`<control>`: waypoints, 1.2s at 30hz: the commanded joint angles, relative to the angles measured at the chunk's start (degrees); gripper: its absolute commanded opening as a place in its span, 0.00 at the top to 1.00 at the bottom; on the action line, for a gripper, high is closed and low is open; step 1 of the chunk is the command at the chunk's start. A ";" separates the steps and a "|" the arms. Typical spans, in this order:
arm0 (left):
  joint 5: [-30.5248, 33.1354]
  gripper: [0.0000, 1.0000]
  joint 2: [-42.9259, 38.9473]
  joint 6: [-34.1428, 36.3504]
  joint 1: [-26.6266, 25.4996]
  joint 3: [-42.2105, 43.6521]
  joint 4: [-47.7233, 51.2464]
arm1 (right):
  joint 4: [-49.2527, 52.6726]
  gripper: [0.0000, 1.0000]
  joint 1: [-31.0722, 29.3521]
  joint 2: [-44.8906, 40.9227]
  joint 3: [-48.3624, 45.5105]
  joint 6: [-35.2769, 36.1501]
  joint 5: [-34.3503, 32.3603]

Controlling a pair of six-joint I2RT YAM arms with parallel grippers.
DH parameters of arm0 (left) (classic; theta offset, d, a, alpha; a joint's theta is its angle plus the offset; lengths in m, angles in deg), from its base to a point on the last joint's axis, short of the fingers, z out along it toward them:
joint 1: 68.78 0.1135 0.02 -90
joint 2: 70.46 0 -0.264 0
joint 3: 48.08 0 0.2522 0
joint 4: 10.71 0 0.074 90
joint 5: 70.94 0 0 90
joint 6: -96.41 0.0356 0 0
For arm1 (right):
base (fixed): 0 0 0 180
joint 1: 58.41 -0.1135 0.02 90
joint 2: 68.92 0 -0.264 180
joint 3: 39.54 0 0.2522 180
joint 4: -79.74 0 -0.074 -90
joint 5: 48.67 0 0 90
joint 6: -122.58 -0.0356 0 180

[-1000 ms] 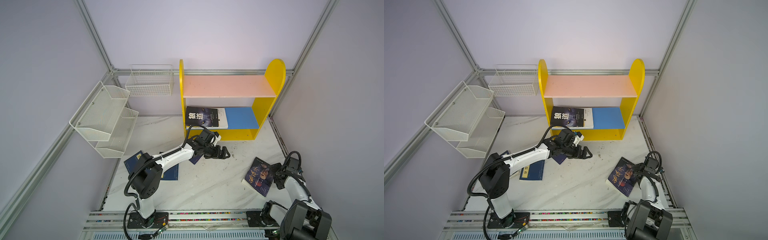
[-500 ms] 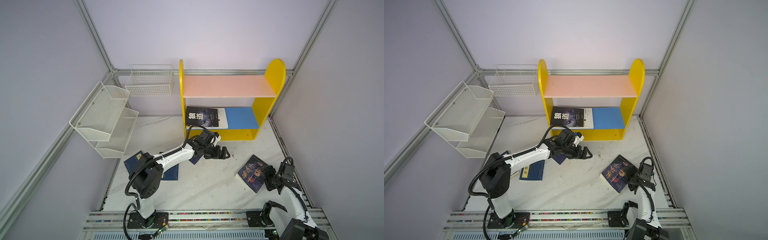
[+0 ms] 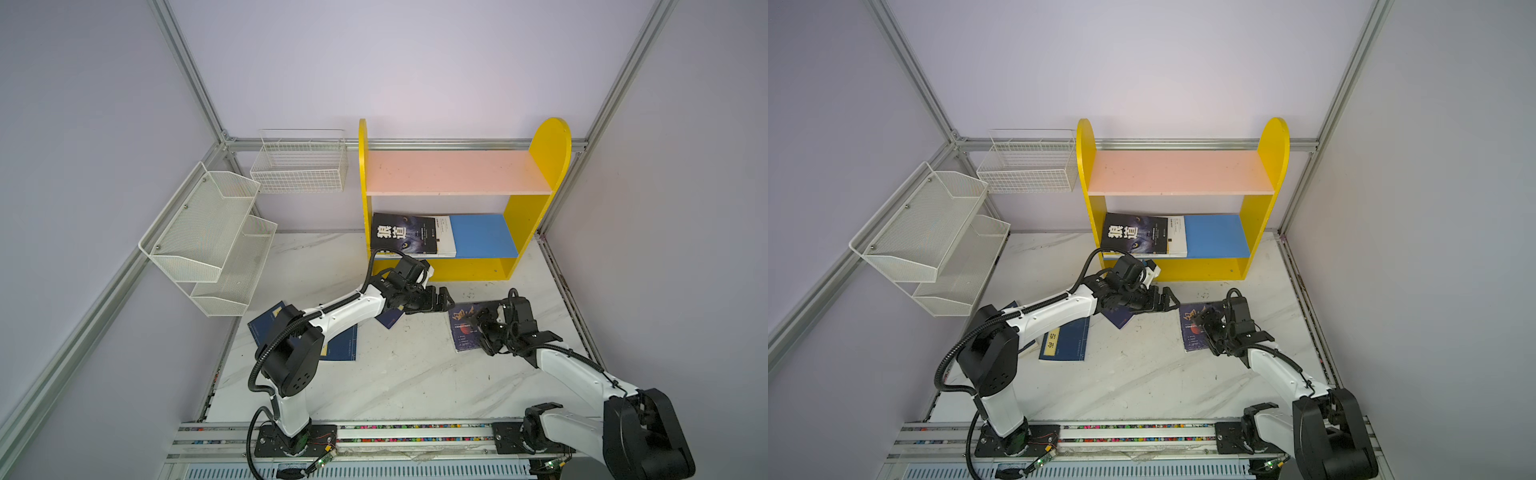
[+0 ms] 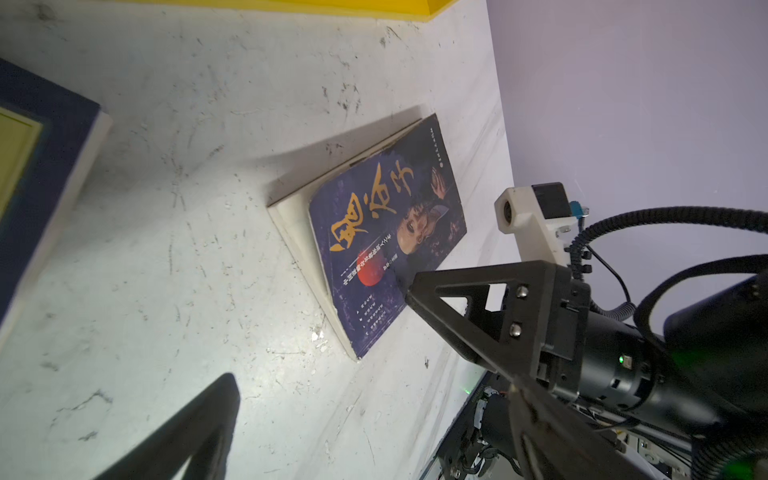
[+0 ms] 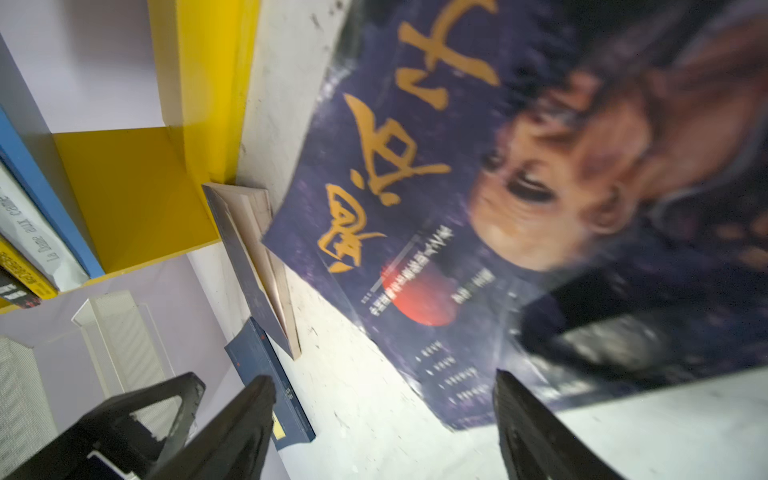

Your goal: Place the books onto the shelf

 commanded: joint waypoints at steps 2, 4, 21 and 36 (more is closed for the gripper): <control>4.29 0.00 -7.06 -1.53 1.51 4.17 -1.86 | 13.13 0.15 -0.36 -1.64 10.94 10.44 -19.66; 5.16 0.00 -7.59 -2.40 1.47 5.23 -1.91 | 16.05 0.11 0.25 -1.79 13.86 15.67 -27.96; 4.53 0.00 -6.37 -10.75 1.38 10.28 -8.27 | -0.15 0.08 18.07 19.72 12.60 37.53 -8.97; 4.84 0.00 -4.34 -14.80 2.56 14.53 -10.20 | -5.62 0.16 -3.44 8.37 2.55 16.72 -7.29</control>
